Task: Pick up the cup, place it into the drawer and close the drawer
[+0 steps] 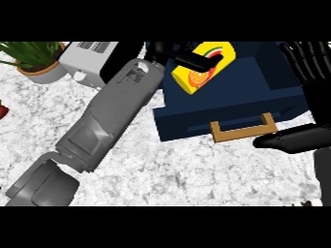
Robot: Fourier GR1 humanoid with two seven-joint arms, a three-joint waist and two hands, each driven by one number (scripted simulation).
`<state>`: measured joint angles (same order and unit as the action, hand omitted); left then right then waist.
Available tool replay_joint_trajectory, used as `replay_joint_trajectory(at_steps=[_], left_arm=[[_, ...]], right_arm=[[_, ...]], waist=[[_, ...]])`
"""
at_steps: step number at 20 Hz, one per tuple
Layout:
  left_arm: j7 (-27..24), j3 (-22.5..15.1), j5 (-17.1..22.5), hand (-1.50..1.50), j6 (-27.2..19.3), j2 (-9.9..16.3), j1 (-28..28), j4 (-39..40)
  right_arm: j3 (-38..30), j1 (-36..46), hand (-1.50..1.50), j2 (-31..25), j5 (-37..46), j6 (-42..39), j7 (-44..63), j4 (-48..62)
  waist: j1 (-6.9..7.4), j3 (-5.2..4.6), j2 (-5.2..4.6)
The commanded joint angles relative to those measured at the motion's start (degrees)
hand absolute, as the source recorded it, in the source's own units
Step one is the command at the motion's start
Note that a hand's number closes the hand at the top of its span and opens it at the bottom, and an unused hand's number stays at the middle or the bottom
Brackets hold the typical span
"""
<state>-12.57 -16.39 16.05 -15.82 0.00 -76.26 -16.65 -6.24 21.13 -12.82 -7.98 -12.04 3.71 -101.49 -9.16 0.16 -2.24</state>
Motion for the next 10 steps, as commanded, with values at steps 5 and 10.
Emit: replay_joint_trajectory(at_steps=[5,10], left_arm=[[-3.6,-2.4,5.4,-1.5,0.4,0.0,3.3,-1.7],[-7.9,0.3,11.6,-1.5,2.5,0.0,3.8,-4.7]], right_arm=[[2.5,2.1,-1.5,0.7,-2.6,-3.1,0.5,0.6],[7.2,3.7,1.5,1.5,-8.6,-10.7,0.9,1.0]], waist=[[-2.57,-0.07,-0.69],[-2.61,-0.15,-1.1]])
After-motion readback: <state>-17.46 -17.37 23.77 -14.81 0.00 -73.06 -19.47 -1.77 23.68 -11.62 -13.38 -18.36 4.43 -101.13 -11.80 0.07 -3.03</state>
